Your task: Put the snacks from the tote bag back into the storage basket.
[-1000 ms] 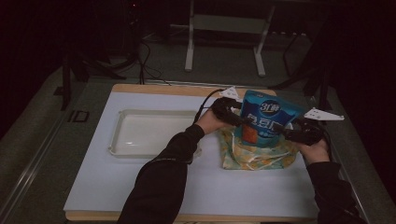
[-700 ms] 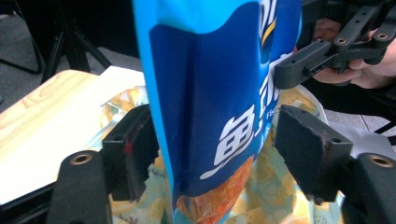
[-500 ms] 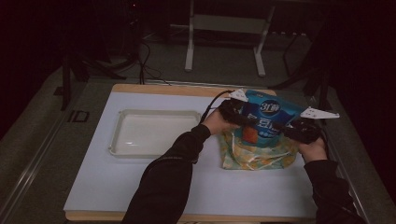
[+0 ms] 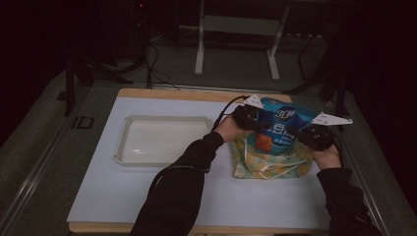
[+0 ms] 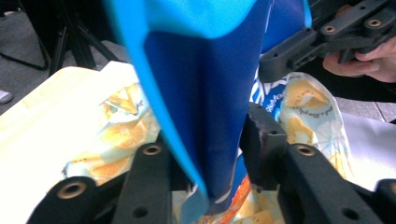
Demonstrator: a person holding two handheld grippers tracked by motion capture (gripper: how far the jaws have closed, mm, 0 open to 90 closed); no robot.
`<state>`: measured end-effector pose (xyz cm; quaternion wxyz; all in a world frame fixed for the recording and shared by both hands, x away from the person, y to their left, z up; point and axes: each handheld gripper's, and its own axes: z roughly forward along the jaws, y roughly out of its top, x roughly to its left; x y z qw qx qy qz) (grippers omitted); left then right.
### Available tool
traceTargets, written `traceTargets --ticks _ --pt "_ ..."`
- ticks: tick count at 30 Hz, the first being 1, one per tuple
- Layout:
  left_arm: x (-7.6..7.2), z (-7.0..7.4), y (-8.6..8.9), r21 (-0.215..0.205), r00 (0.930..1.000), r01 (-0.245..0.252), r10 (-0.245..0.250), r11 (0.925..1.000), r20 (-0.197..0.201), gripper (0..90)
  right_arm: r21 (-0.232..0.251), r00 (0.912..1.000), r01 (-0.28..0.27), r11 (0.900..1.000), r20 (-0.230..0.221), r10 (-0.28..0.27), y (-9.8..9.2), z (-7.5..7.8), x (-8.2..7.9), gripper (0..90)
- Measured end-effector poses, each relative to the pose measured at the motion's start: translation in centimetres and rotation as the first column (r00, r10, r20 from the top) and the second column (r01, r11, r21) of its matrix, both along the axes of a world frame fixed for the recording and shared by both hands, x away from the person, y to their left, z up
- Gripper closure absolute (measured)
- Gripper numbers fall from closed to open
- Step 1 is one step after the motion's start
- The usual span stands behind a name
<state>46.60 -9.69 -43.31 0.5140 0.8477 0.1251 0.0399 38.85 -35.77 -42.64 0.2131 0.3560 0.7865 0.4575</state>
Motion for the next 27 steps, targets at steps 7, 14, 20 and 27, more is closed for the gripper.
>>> traceTargets --ticks 7,14,20,27 --pt "-0.1 0.4 0.1 0.001 0.9998 0.009 -0.009 1.0 0.019 76.8 -0.005 0.9999 0.008 1.0 0.006 -0.008 0.1 0.2 0.0 85.2" --pt "-0.3 1.6 0.4 -0.011 0.9997 0.01 -0.009 0.9999 0.024 80.4 0.009 0.9998 -0.001 1.0 0.02 0.001 0.0 1.2 0.0 85.7" --pt "-0.6 3.4 0.6 -0.005 0.9992 0.017 -0.017 0.9998 0.036 83.0 0.007 0.9993 -0.011 1.0 0.036 0.011 0.2 2.8 -0.3 86.0" --pt "-1.0 5.9 0.7 -0.007 0.9979 0.025 -0.025 0.9997 0.061 85.0 -0.003 0.9979 -0.017 1.0 0.063 0.017 0.3 5.1 -0.8 86.4"
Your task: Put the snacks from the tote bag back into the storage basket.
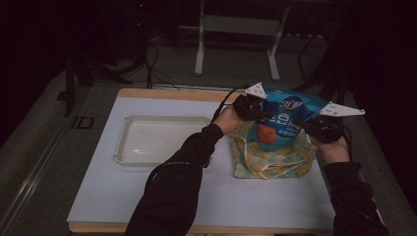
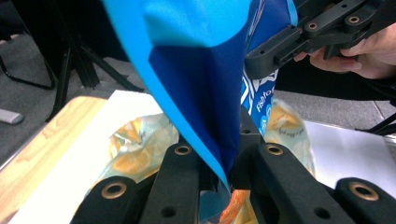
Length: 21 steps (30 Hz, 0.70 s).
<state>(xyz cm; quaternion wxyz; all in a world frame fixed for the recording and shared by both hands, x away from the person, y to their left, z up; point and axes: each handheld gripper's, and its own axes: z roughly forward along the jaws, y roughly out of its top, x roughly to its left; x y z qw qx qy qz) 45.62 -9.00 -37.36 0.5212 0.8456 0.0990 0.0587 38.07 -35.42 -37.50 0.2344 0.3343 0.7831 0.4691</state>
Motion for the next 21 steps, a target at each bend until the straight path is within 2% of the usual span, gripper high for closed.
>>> traceTargets --ticks 7,8,14,21 --pt "-0.5 2.4 0.3 -0.017 0.9998 0.001 -0.001 0.9998 0.019 85.6 -0.015 0.9993 -0.011 1.0 0.036 0.011 0.1 2.5 -0.5 86.7" --pt "-0.5 2.4 0.3 -0.017 0.9998 0.001 -0.001 0.9998 0.019 85.9 -0.015 0.9993 -0.011 1.0 0.036 0.011 0.1 2.5 -0.5 86.7" --pt "-1.0 4.5 1.1 -0.019 0.9994 -0.003 0.004 0.9998 0.035 86.3 -0.019 0.9976 -0.027 0.999 0.063 0.028 0.7 4.5 -0.7 86.9" --pt "-1.4 6.2 2.4 -0.02 0.9984 -0.018 0.019 0.9996 0.054 86.8 -0.026 0.9956 -0.046 0.999 0.081 0.048 1.8 6.2 -0.7 87.0"
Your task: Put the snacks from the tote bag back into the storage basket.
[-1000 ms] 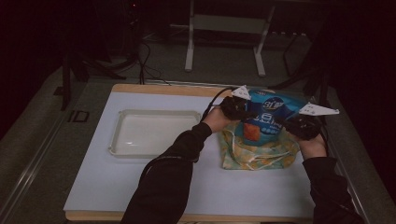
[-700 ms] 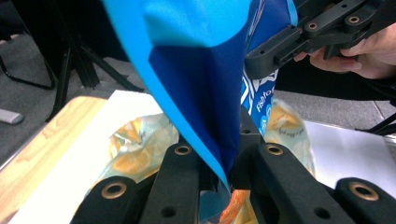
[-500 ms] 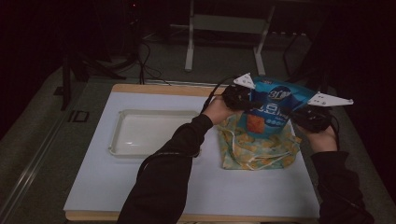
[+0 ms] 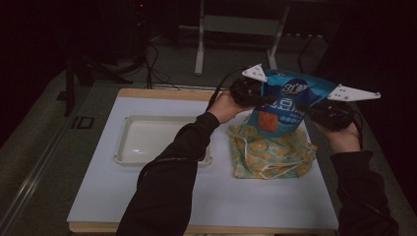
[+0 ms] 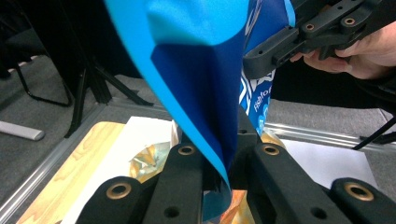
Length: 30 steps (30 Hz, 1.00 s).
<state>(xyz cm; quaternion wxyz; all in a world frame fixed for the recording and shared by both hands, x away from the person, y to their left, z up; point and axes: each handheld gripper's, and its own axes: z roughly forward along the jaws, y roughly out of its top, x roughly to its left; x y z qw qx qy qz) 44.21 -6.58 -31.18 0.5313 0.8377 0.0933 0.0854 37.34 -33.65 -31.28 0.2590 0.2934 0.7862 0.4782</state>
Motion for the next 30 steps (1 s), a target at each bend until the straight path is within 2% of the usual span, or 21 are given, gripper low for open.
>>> traceTargets --ticks 13,23,30 --pt "-0.9 2.0 4.4 0.01 0.9991 -0.042 0.042 0.9991 0.012 87.1 -0.013 0.9974 -0.069 0.998 0.021 0.069 3.8 2.0 0.5 87.1" --pt "-1.7 2.3 9.0 0.017 0.9968 -0.079 0.079 0.9967 0.013 87.2 -0.027 0.9914 -0.129 0.991 0.016 0.13 8.1 2.3 1.0 87.2" --pt "-2.5 2.1 12.7 0.02 0.9932 -0.116 0.116 0.993 0.008 87.4 -0.042 0.9827 -0.184 0.982 0.012 0.185 11.7 2.2 1.4 87.2"
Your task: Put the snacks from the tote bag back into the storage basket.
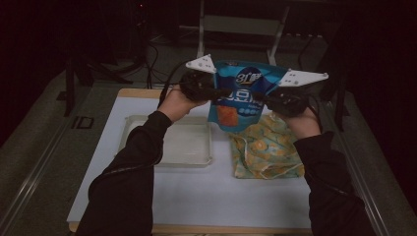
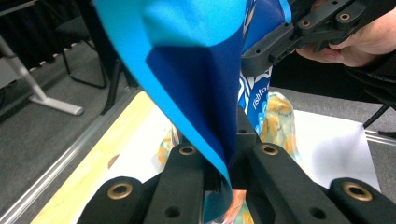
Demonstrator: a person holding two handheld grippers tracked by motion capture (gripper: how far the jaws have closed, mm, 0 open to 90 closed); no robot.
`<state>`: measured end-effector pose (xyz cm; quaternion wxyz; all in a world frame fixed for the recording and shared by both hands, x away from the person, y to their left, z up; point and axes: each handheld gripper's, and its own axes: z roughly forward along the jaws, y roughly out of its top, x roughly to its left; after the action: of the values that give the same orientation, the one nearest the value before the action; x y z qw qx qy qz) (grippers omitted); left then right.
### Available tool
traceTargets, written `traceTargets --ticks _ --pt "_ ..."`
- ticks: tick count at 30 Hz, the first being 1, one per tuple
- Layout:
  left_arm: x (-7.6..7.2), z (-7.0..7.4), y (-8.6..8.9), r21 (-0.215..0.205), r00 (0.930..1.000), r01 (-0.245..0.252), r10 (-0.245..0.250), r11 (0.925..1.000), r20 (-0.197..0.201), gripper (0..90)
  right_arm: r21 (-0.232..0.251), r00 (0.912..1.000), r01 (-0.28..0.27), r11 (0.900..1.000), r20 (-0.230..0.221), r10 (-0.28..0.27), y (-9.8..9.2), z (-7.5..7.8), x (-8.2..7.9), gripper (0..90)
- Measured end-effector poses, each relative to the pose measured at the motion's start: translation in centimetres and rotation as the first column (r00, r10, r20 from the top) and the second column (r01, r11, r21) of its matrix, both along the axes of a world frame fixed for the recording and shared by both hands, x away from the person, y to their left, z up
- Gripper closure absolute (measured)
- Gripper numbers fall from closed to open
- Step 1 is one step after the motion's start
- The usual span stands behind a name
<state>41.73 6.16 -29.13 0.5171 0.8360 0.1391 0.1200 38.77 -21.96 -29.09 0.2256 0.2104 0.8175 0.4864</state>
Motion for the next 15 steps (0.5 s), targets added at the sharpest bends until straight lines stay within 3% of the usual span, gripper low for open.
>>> traceTargets --ticks 10,15 --pt "-1.2 -0.2 4.9 0.022 0.9989 -0.046 0.046 0.9987 -0.007 88.0 -0.01 0.9975 -0.07 0.997 -0.004 0.07 4.8 -0.3 0.4 87.4" --pt "-2.0 -1.1 8.6 0.022 0.997 -0.075 0.075 0.997 -0.018 88.0 -0.015 0.9934 -0.114 0.993 -0.015 0.114 8.4 -1.0 0.6 87.4"
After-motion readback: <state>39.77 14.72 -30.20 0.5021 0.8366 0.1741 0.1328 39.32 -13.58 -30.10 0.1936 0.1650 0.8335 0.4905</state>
